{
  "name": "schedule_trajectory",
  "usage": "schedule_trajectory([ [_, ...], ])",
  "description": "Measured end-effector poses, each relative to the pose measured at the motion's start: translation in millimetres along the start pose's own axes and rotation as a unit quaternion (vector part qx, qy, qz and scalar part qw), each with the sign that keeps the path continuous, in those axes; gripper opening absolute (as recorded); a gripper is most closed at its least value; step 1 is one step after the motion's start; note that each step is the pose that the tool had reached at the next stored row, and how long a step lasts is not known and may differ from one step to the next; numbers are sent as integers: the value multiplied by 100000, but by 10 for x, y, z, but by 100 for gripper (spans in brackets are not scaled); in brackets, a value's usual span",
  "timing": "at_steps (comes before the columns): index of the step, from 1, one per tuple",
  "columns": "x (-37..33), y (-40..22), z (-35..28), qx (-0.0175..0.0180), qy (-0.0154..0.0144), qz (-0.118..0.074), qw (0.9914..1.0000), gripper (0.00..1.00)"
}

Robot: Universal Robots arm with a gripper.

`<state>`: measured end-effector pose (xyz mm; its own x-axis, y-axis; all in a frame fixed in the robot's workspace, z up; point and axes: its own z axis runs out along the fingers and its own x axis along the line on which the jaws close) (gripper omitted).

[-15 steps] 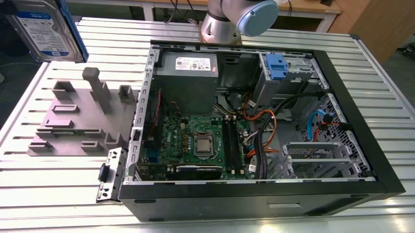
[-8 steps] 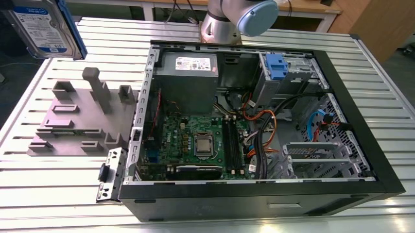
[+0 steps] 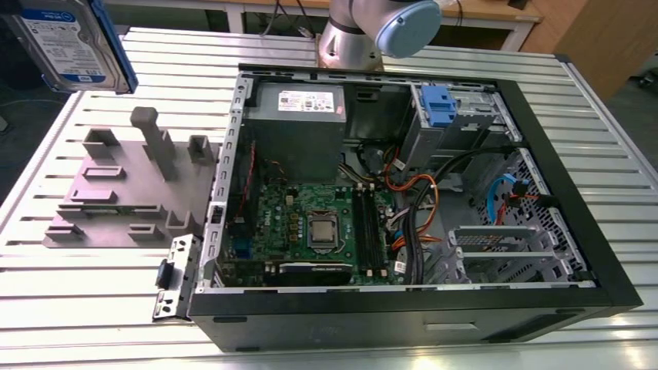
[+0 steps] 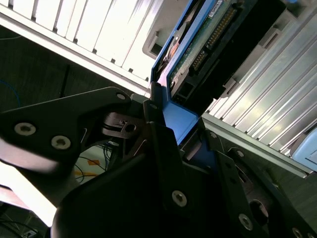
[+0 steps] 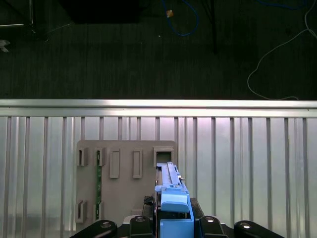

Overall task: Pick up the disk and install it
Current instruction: 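Pick up the disk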

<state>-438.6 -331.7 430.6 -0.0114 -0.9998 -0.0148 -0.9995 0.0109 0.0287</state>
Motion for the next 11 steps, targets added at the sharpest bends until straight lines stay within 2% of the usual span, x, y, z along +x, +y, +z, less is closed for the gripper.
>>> schedule_trajectory([
  [11, 0, 1, -30, 2, -1, -2, 100000, 36],
])
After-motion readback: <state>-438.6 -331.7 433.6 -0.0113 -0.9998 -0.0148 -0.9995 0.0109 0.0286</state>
